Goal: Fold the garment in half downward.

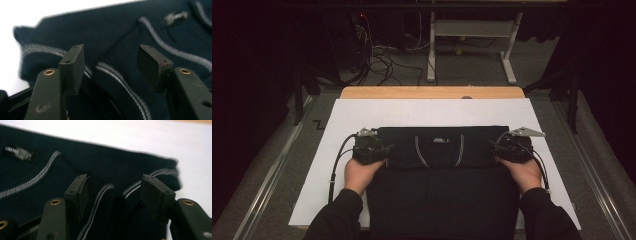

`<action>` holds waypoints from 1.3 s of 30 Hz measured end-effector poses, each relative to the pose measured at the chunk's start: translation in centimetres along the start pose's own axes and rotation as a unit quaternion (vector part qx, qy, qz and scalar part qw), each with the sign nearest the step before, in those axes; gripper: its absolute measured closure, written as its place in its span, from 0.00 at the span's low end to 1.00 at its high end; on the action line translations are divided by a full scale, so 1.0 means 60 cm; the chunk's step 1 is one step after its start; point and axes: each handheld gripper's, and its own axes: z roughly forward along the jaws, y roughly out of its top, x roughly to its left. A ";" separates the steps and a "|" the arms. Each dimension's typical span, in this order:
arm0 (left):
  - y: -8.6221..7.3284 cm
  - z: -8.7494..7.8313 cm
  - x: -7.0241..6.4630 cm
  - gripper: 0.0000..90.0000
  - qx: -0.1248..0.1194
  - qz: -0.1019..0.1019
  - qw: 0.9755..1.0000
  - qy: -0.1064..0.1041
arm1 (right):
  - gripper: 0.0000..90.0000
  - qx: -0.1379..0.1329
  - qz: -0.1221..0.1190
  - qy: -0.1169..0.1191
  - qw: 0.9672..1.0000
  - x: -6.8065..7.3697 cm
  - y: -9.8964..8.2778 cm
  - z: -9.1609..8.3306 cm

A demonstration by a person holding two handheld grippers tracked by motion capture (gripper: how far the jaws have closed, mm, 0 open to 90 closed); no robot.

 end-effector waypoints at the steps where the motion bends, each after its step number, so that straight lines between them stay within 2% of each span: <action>1: -0.002 0.004 0.000 0.43 0.005 0.000 1.000 -0.004 | 0.49 0.004 -0.001 0.001 1.000 0.001 -0.002 0.003; 3: -0.006 0.007 -0.004 0.49 0.005 0.007 1.000 -0.002 | 0.56 0.016 0.001 0.004 1.000 0.002 -0.007 0.009; 6: -0.011 0.007 -0.006 0.57 0.000 0.006 1.000 -0.001 | 0.65 0.028 -0.006 0.003 1.000 0.006 -0.011 0.014; 9: -0.014 0.007 -0.008 0.68 -0.001 0.007 1.000 -0.004 | 0.78 0.035 -0.038 -0.002 0.999 0.012 -0.013 0.013; 12: -0.016 0.005 -0.013 0.75 -0.010 0.016 1.000 0.000 | 0.86 0.032 -0.046 0.004 0.998 0.016 -0.011 0.008; 15: -0.016 -0.001 -0.018 0.76 -0.022 0.017 1.000 0.001 | 0.87 0.023 -0.055 0.002 0.998 0.021 -0.011 0.001; 18: -0.016 -0.012 -0.026 0.76 -0.039 0.021 0.999 0.000 | 0.88 0.007 -0.050 0.003 0.999 0.023 -0.010 -0.010; 24: -0.018 -0.042 -0.036 0.75 -0.073 0.028 0.997 -0.004 | 0.88 -0.030 -0.055 0.004 0.998 0.030 -0.007 -0.041; 30: -0.025 -0.059 -0.041 0.75 -0.082 0.046 0.996 -0.002 | 0.88 -0.054 -0.063 0.009 0.996 0.037 -0.006 -0.069; 39: -0.043 -0.095 -0.053 0.75 -0.116 0.054 0.992 -0.017 | 0.88 -0.083 -0.060 0.021 0.994 0.046 -0.011 -0.104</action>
